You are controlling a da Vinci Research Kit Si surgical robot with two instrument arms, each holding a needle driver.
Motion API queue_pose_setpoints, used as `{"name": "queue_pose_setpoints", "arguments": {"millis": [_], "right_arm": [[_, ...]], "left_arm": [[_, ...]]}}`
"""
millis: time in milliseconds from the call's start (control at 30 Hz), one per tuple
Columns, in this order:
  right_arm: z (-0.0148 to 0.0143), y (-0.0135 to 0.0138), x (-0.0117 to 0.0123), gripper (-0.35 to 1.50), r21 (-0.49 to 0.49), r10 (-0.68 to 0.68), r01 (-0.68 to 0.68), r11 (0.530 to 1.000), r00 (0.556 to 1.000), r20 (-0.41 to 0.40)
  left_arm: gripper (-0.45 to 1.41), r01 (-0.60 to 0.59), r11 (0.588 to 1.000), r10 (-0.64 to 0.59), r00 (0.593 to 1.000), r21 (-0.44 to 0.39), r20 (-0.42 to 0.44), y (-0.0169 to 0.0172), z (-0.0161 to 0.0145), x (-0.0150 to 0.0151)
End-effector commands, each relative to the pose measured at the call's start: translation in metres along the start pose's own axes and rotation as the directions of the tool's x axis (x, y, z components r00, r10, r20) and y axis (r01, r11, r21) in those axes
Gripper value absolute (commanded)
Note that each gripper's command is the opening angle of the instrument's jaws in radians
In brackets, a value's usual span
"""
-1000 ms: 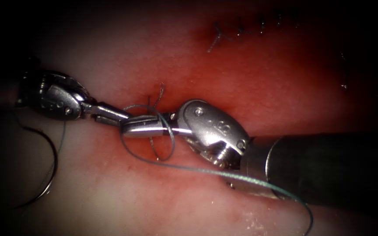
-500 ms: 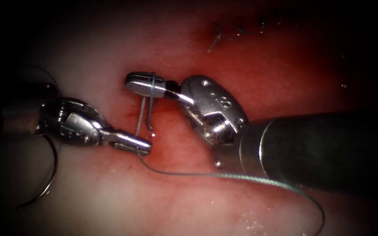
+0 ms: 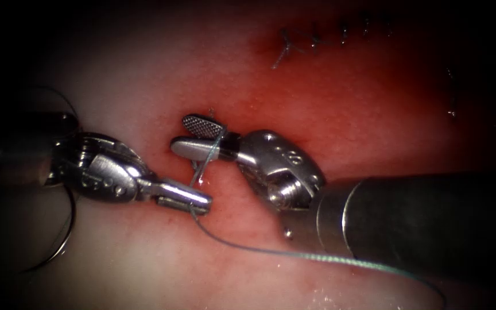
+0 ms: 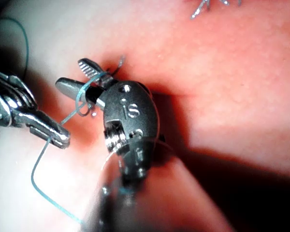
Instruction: Wound Closure
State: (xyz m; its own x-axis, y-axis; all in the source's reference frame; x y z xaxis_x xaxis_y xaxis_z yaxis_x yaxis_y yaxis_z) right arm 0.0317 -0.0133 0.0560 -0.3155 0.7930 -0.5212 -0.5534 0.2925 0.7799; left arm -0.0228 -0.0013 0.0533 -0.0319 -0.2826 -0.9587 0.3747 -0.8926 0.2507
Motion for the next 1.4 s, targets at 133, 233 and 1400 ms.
{"name": "queue_pose_setpoints", "arguments": {"millis": [133, 233, 1400], "right_arm": [[-0.0005, 0.0003, -0.0009, 0.93, -0.072, 0.017, -0.016, 0.997, 1.0, 0.003], [-0.0008, 0.001, -0.001, 1.06, -0.133, 0.054, -0.054, 0.99, 0.999, -0.009], [0.0043, 0.0039, -0.0032, 0.17, -0.254, 0.285, -0.25, 0.934, 0.952, 0.113]], "left_arm": [[-0.45, -0.003, 1.0, 0.003, 1.0, 0.003, 0.006, 0.0001, 0.0013, -0.0006], [-0.45, -0.002, 1.0, 0.002, 1.0, 0.002, 0.014, -0.0001, 0.0019, -0.0008], [-0.45, -0.001, 1.0, 0.002, 1.0, -0.027, 0.024, 0.0002, 0.0031, -0.0005]]}}
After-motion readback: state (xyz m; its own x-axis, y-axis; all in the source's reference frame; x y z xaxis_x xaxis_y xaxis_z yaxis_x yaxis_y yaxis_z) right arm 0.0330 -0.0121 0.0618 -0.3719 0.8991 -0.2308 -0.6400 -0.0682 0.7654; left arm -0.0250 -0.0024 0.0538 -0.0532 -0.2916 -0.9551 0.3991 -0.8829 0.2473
